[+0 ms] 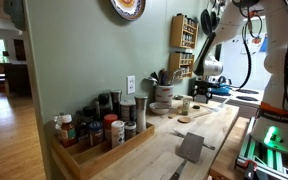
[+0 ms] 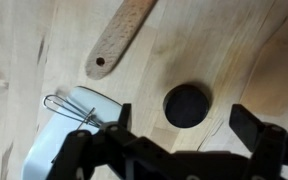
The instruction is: Put the black lid on the open jar.
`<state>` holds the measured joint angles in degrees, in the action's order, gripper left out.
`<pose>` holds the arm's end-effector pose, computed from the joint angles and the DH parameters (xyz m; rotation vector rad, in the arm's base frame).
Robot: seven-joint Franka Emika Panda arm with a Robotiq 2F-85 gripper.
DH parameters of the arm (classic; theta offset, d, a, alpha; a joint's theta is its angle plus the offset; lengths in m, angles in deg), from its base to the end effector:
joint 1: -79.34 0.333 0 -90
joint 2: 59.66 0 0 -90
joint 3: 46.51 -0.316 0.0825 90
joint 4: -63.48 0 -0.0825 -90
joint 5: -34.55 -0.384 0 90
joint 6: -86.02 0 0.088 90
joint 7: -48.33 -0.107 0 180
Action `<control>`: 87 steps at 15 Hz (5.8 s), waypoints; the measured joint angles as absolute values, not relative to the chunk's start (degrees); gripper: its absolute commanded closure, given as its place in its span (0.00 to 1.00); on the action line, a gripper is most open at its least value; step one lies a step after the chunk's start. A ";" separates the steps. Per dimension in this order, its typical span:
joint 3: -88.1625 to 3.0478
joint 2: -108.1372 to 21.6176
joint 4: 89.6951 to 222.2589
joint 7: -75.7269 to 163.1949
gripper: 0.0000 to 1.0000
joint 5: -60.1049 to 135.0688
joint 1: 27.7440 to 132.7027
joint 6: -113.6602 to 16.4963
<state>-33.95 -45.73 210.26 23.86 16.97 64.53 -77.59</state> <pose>0.3923 -0.2271 0.1850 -2.5672 1.7354 -0.0993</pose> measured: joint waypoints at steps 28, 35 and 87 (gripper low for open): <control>-30.89 -37.68 204.29 24.37 0.69 19.20 69.35 -78.33; -30.41 -54.16 216.46 28.56 0.69 27.97 72.98 -74.38; -46.41 -61.54 218.21 15.55 0.69 40.33 72.74 -72.05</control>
